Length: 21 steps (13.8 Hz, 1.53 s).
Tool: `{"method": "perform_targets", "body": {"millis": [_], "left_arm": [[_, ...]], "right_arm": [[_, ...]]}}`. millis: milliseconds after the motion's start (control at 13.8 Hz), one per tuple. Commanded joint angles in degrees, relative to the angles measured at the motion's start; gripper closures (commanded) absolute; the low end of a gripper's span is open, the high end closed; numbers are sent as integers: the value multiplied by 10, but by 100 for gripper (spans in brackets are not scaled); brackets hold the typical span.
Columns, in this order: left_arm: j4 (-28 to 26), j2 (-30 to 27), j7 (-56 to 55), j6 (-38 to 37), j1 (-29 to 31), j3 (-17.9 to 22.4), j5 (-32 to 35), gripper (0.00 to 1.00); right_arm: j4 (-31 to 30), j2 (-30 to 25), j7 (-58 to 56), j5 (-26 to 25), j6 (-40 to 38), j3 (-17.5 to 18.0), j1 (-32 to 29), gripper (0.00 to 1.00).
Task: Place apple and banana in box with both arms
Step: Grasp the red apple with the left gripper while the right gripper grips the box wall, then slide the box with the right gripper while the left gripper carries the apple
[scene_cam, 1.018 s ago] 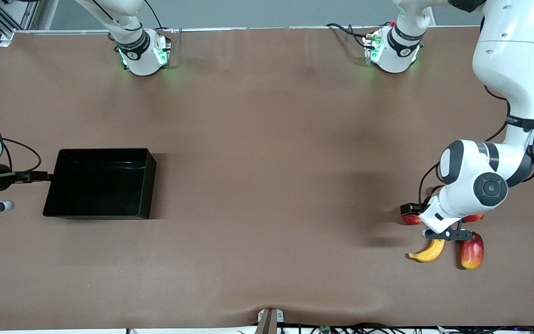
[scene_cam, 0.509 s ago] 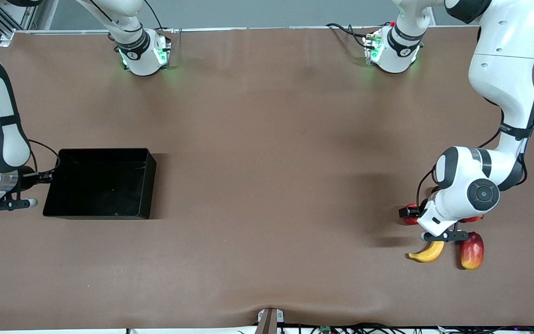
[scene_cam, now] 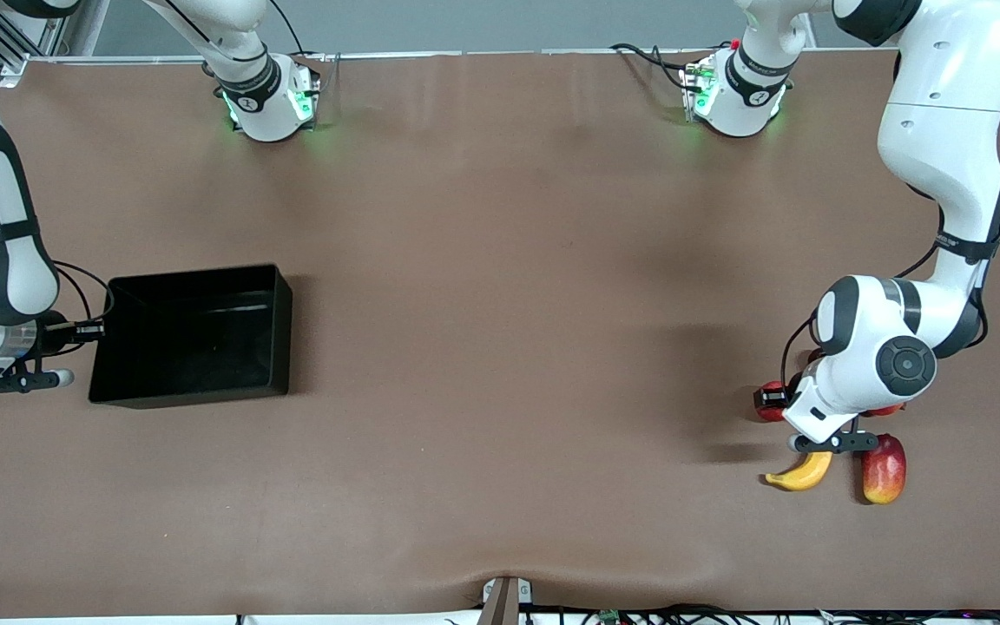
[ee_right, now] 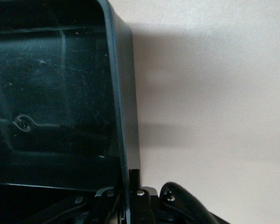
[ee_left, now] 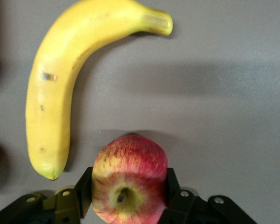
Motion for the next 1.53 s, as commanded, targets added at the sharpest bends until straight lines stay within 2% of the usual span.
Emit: {"method": "perform_targets", "body": {"millis": [0, 291, 436, 582, 727, 945, 1236, 1455], "left_arm": [[-4, -56, -4, -46, -2, -2, 14, 100], [0, -116, -9, -111, -8, -10, 13, 100], [2, -136, -8, -136, -7, -22, 13, 100], [3, -153, -9, -149, -7, -33, 13, 100], [3, -176, -4, -168, -7, -35, 13, 100], [3, -204, -7, -211, -6, -54, 13, 100], [5, -218, -13, -216, -8, -72, 3, 100], [8, -218, -45, -235, -7, -103, 3, 100]], "right_arm": [[25, -10, -3, -2, -51, 11, -5, 100], [93, -18, 11, 7, -153, 16, 20, 100], [128, -19, 39, 32, -210, 16, 39, 100], [134, -33, 46, 64, -241, 15, 68, 100], [133, -43, 98, 85, -257, 16, 104, 100], [132, -55, 179, 132, -264, 16, 175, 100], [133, -53, 277, 184, -252, 15, 262, 100], [133, -48, 336, 222, -206, 14, 329, 100]]}}
